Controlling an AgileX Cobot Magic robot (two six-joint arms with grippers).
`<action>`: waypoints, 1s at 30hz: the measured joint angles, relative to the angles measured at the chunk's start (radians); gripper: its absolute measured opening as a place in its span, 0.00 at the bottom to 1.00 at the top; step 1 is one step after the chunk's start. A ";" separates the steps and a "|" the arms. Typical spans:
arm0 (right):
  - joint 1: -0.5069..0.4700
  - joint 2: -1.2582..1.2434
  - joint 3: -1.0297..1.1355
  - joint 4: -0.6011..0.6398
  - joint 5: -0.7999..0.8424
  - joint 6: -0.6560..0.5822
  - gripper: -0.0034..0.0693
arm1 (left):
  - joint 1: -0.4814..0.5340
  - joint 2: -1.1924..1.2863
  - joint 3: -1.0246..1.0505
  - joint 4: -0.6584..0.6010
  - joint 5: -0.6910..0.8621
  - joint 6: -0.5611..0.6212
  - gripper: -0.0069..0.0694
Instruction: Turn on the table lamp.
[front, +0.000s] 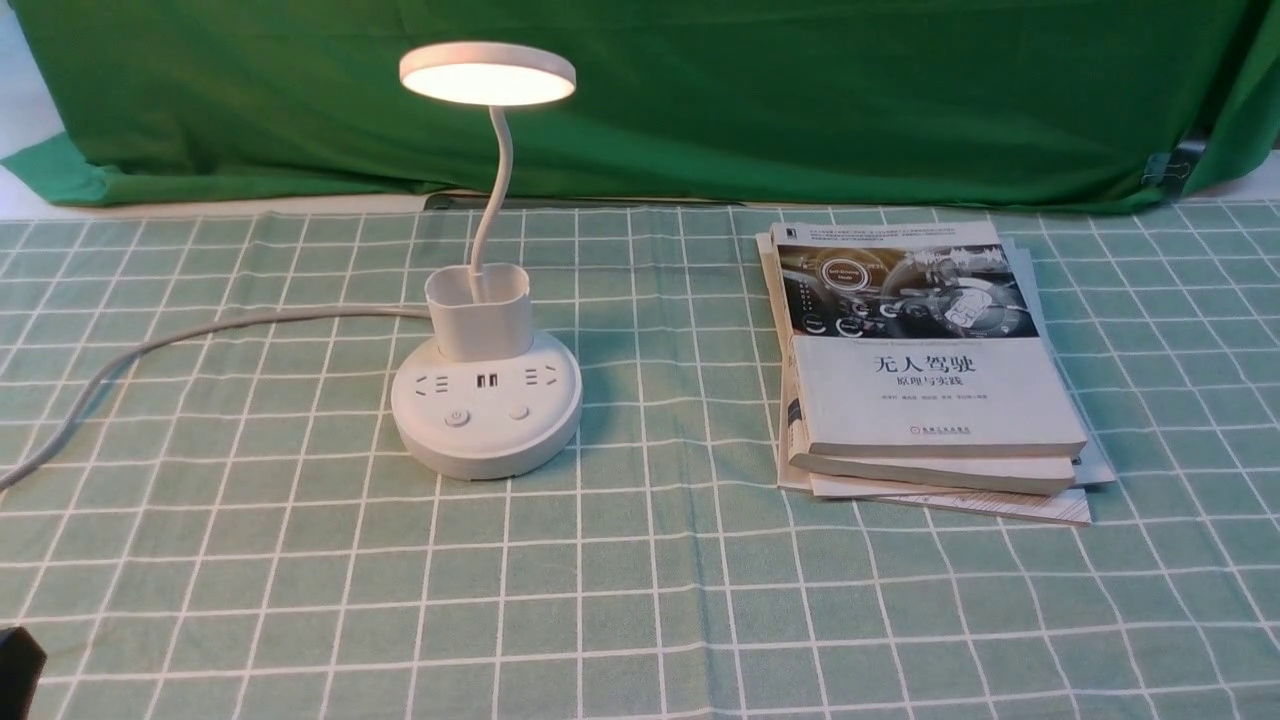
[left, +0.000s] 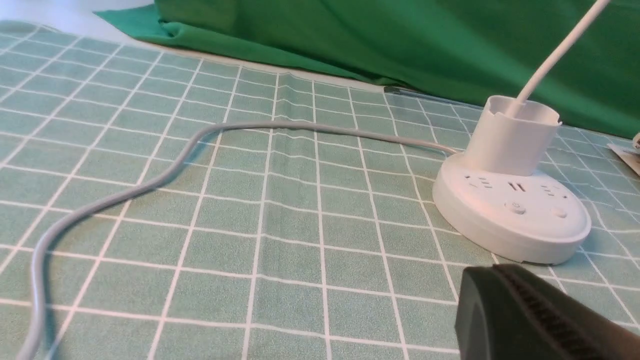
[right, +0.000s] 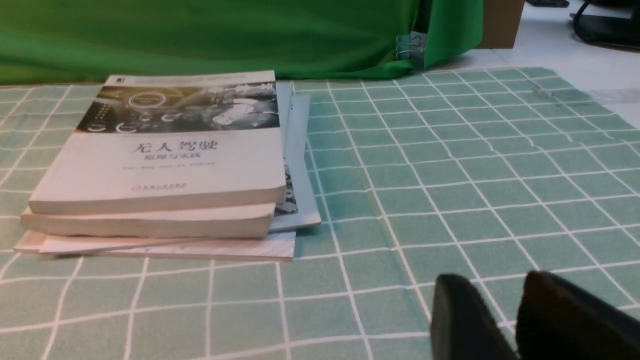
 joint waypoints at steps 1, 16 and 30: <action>0.000 0.000 0.000 0.000 0.000 0.000 0.38 | 0.000 0.000 0.000 0.000 0.000 0.000 0.09; 0.000 0.000 0.000 0.000 0.000 0.000 0.38 | 0.001 -0.003 0.000 -0.001 -0.001 0.052 0.09; 0.000 0.000 0.000 0.000 0.000 0.000 0.38 | 0.001 -0.003 0.000 -0.001 -0.005 0.067 0.09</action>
